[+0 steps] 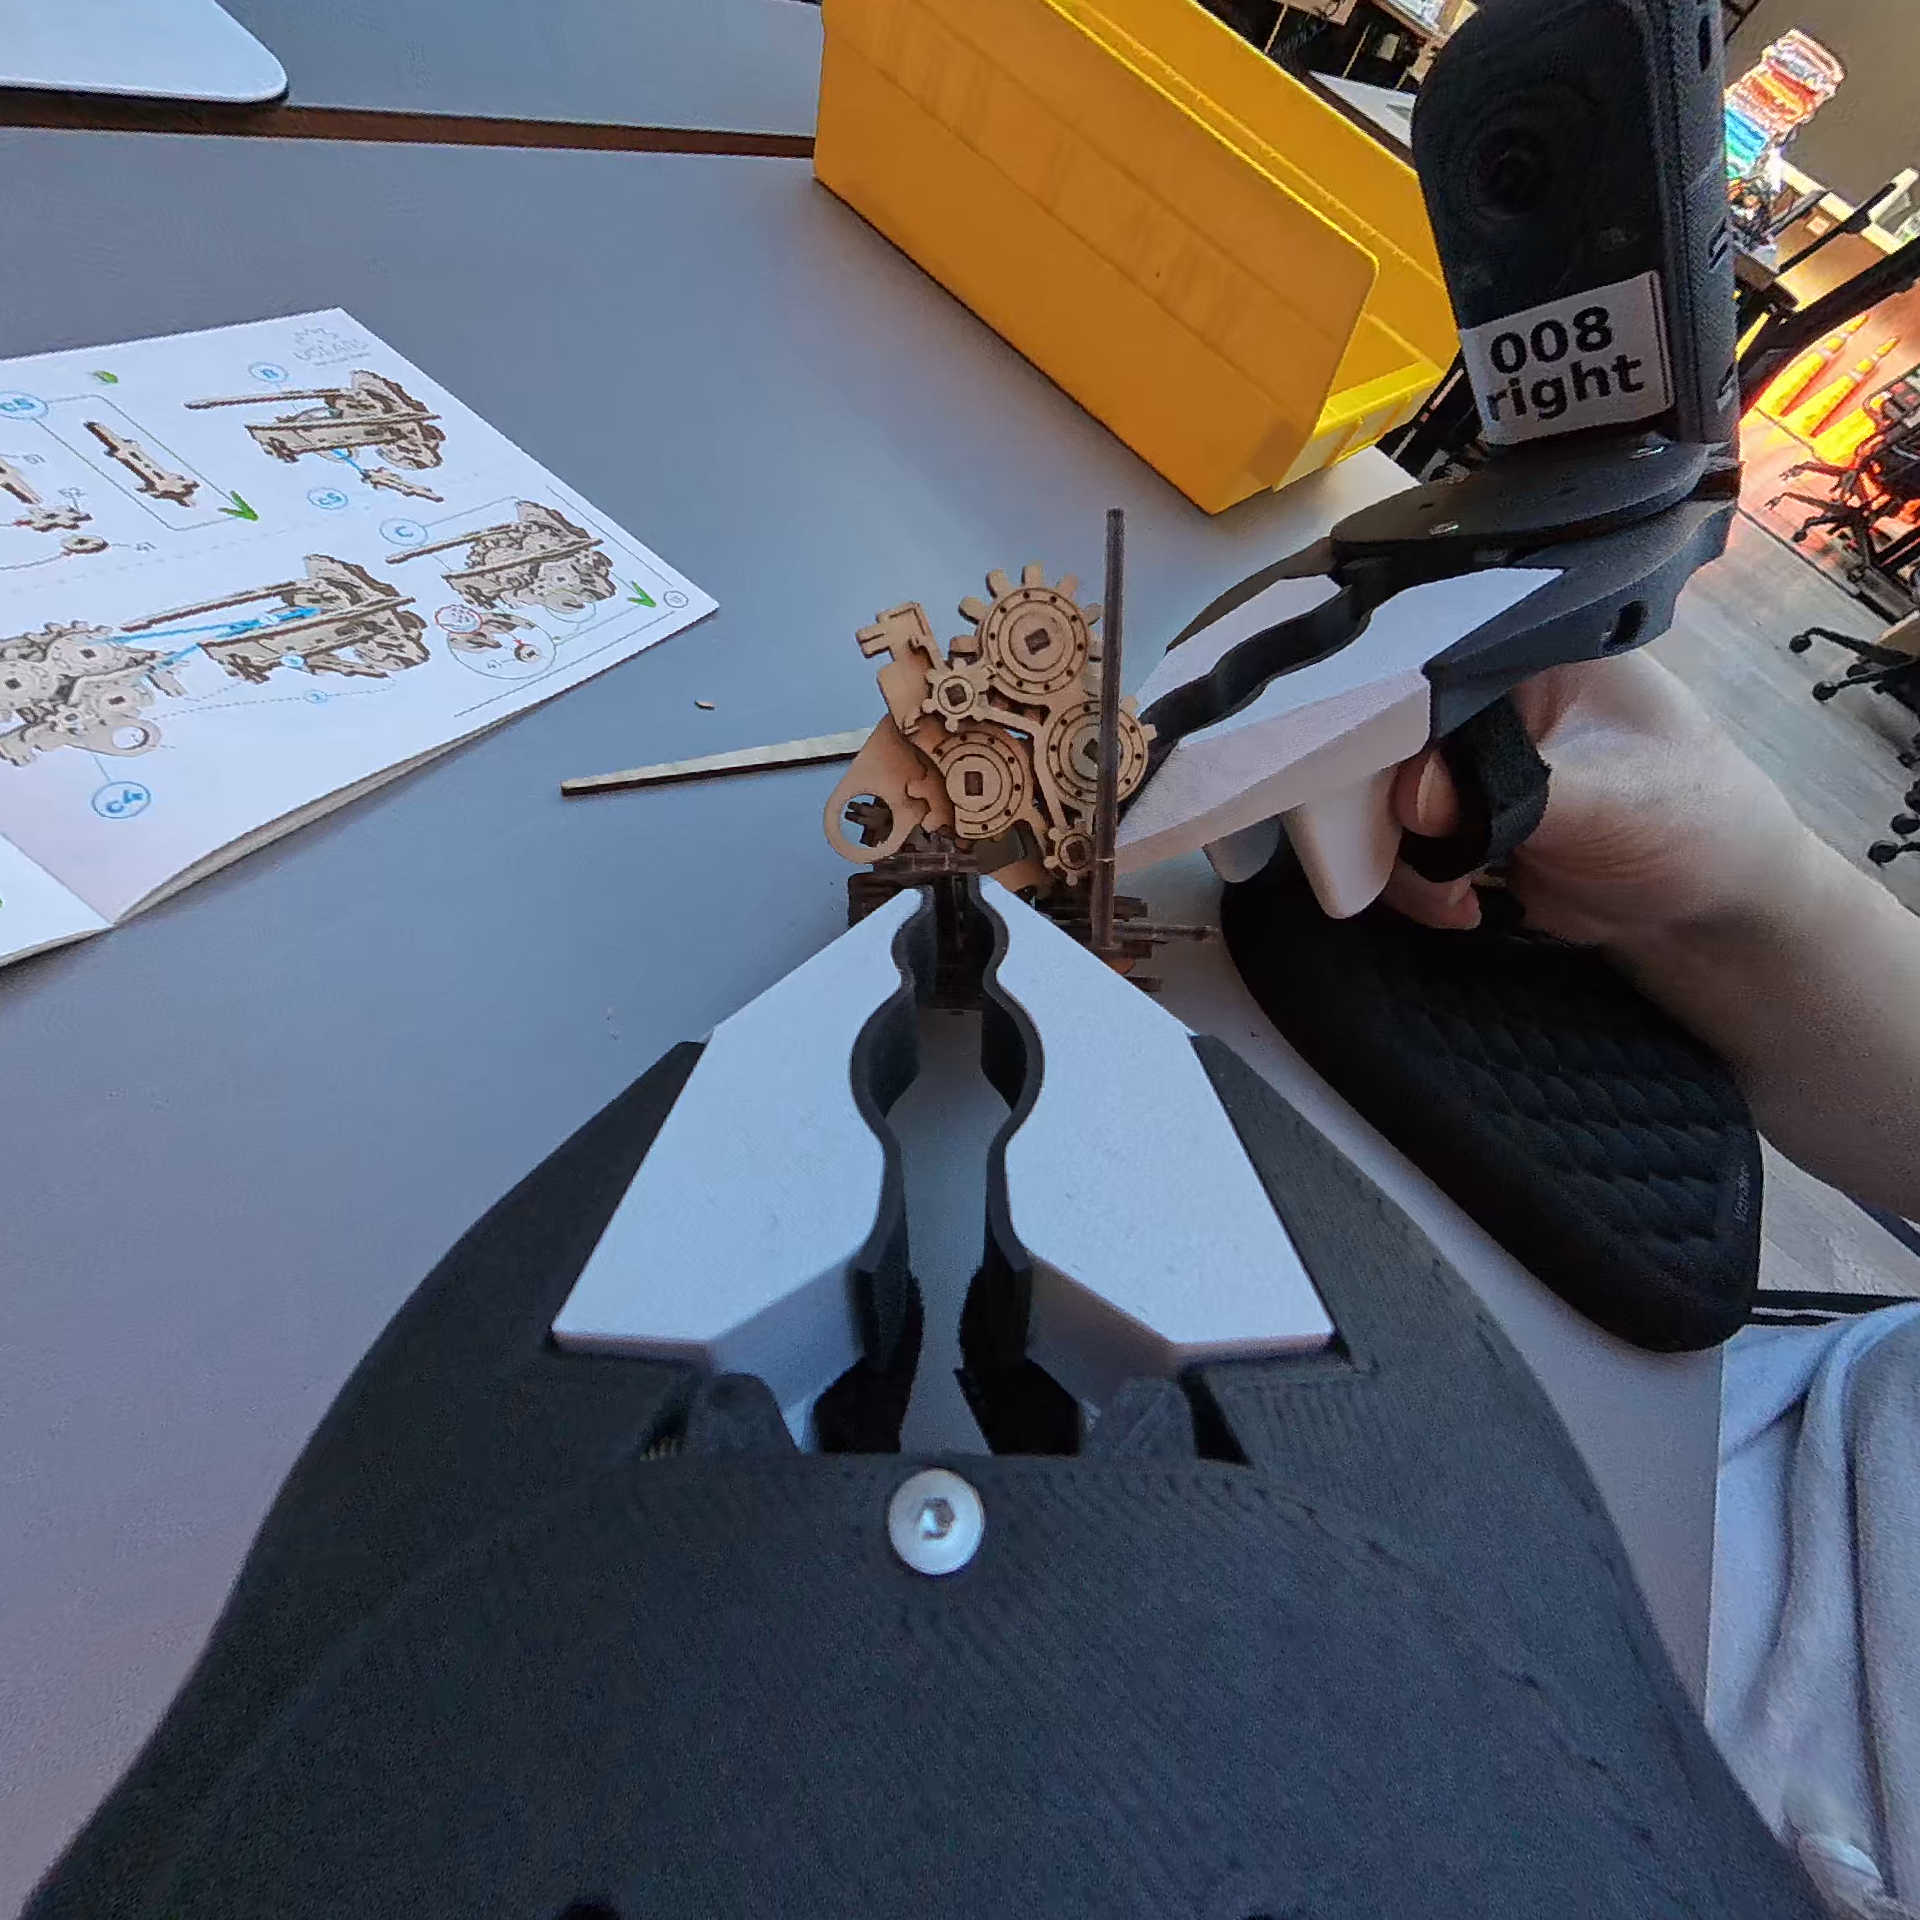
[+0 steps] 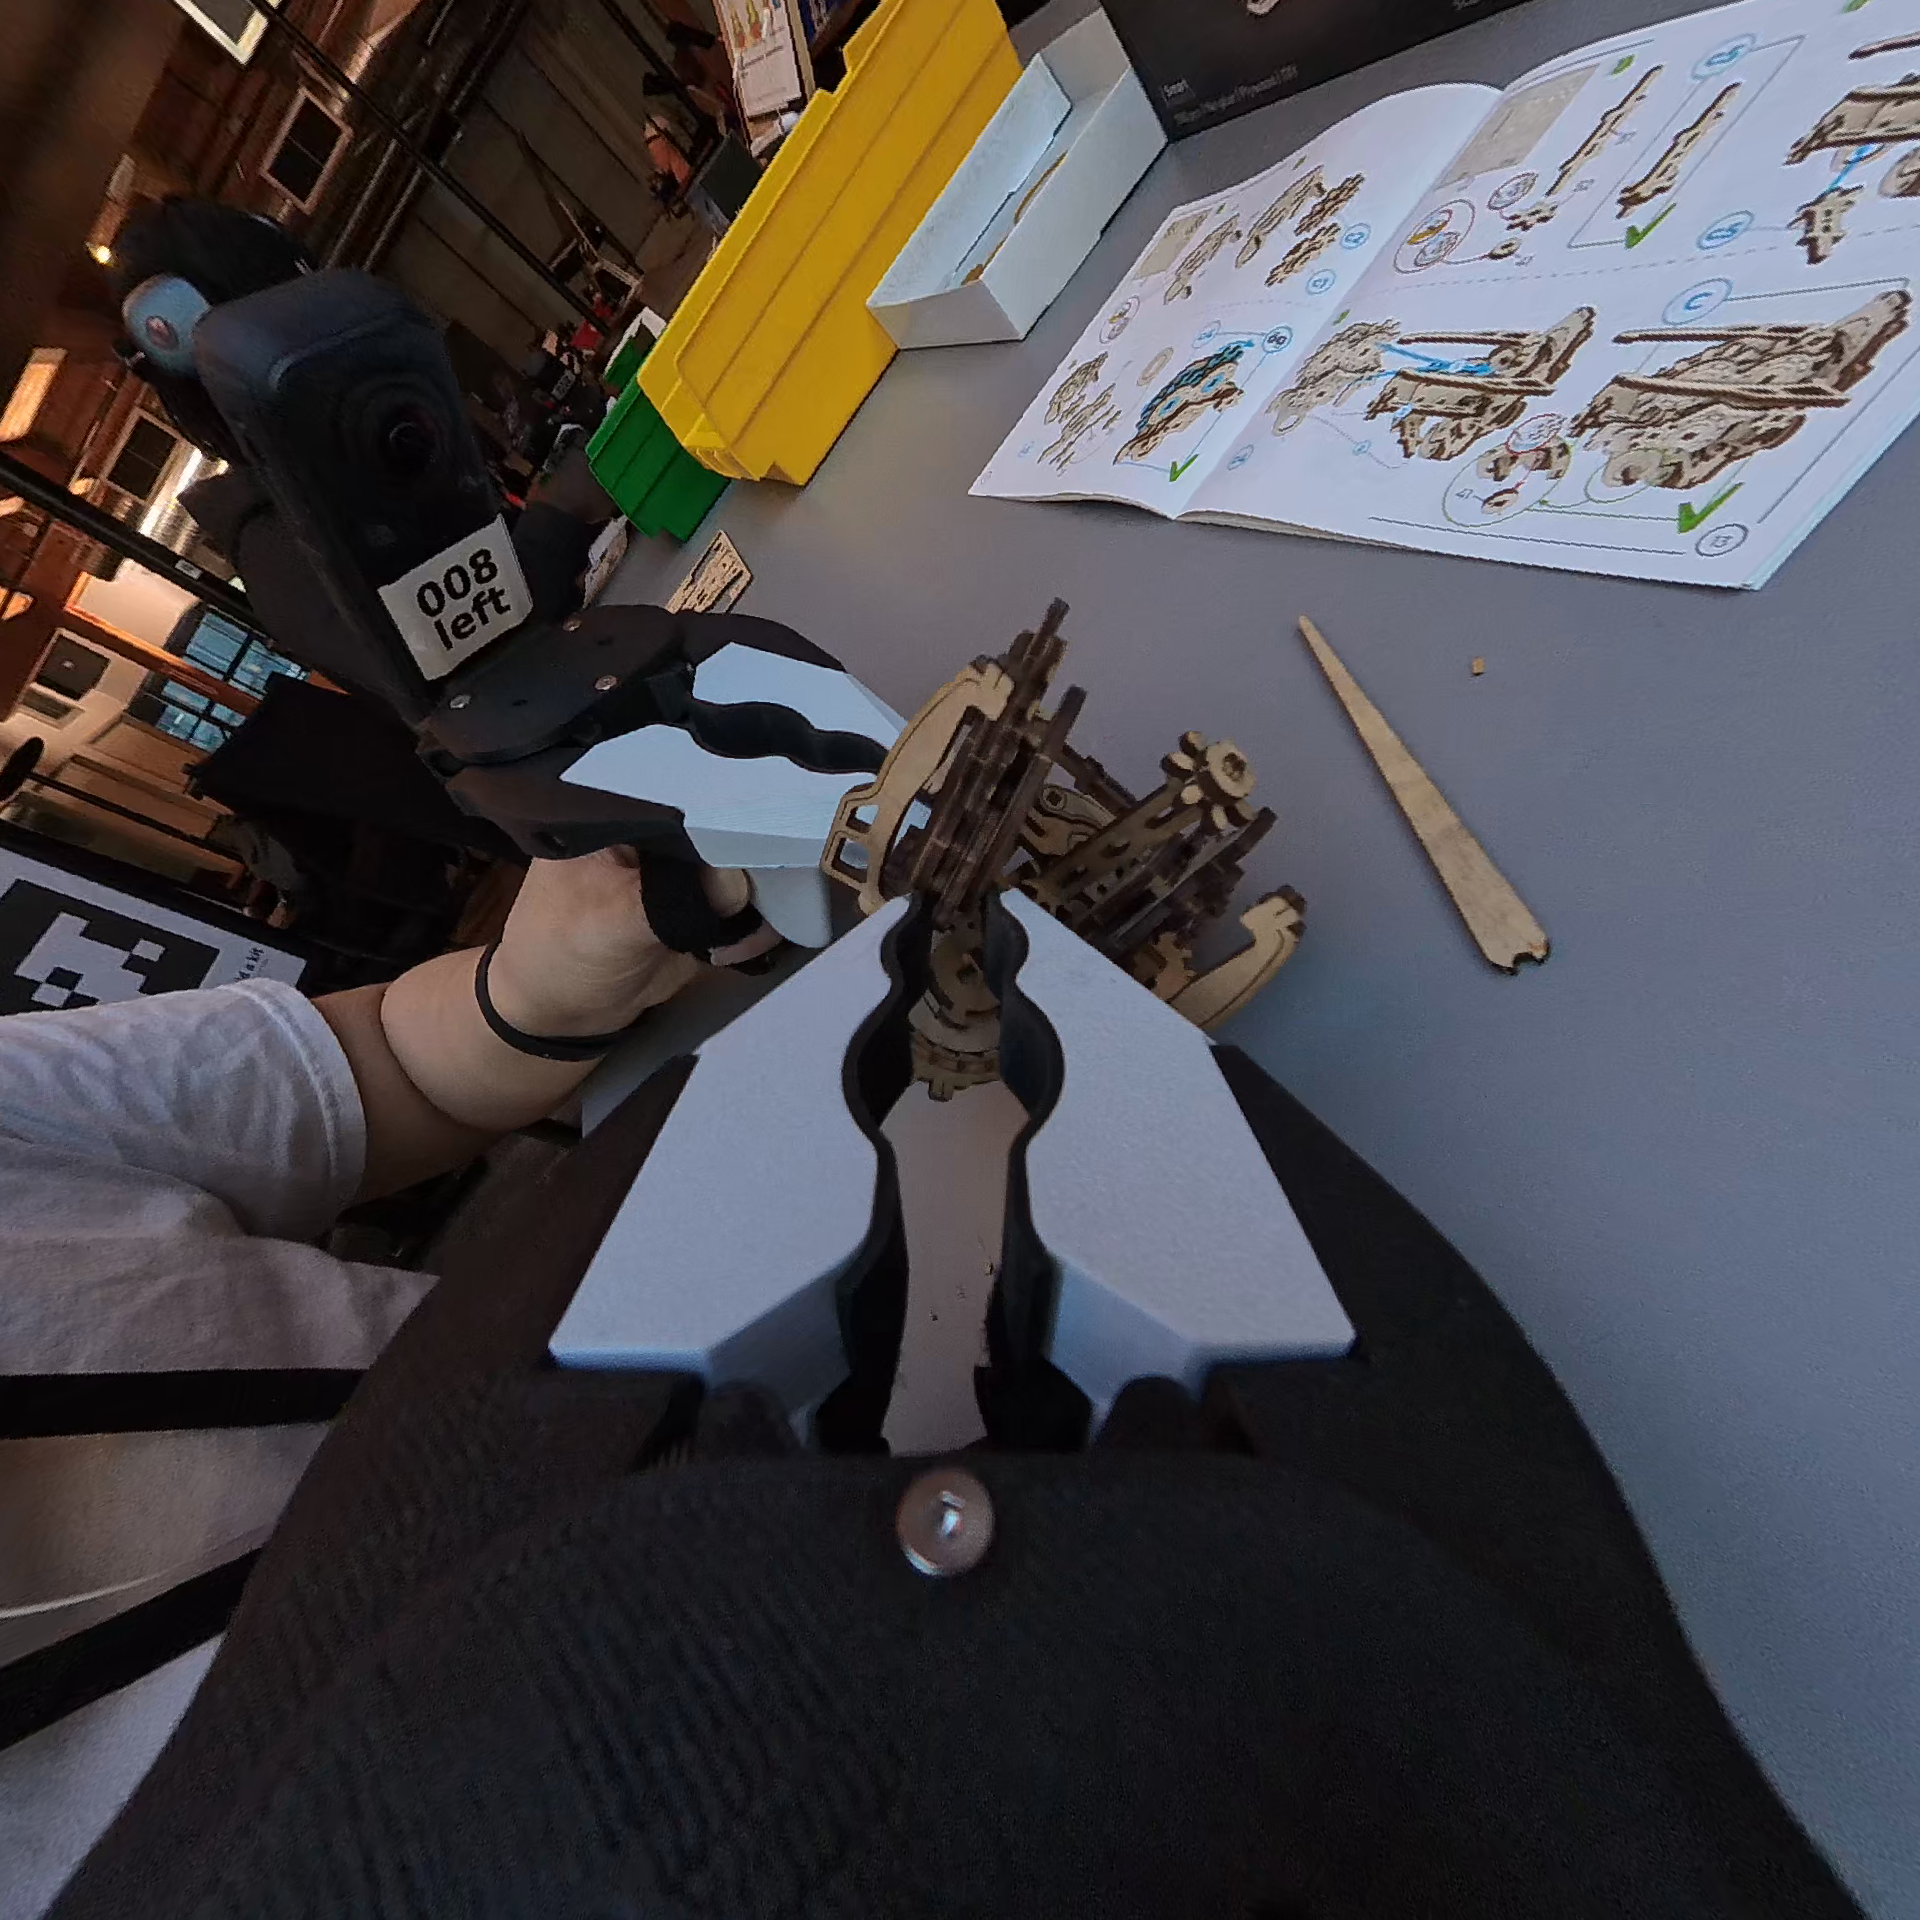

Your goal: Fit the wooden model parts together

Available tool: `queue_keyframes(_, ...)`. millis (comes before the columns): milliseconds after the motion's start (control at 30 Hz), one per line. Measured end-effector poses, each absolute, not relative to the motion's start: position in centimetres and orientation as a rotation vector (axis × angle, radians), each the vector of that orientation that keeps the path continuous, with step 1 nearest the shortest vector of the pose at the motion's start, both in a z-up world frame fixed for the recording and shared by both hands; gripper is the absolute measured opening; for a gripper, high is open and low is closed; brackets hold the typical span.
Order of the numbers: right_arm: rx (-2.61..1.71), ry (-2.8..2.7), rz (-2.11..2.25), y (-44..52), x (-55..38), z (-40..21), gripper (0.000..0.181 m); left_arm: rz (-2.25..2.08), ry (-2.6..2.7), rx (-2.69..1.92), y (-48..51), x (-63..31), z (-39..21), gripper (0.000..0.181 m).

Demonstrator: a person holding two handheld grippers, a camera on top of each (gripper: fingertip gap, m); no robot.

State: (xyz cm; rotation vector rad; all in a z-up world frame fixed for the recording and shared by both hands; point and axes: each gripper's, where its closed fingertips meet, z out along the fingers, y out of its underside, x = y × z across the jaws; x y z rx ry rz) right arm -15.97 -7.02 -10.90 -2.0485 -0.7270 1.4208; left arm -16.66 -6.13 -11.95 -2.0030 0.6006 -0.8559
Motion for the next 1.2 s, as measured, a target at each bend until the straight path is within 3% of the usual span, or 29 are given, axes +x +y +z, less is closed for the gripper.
queue_keyframes(800, -2.067, -0.727, 1.367, -7.3, -16.2, -11.2, 0.007, -1.034, 0.548, -2.049, -6.8, -17.0, -12.3, 0.006)
queue_keyframes(1200, -2.077, -0.731, 1.364, -7.2, -16.3, -11.4, 0.006, -1.327, 0.405, -2.037, -7.2, -17.3, -11.7, 0.018)
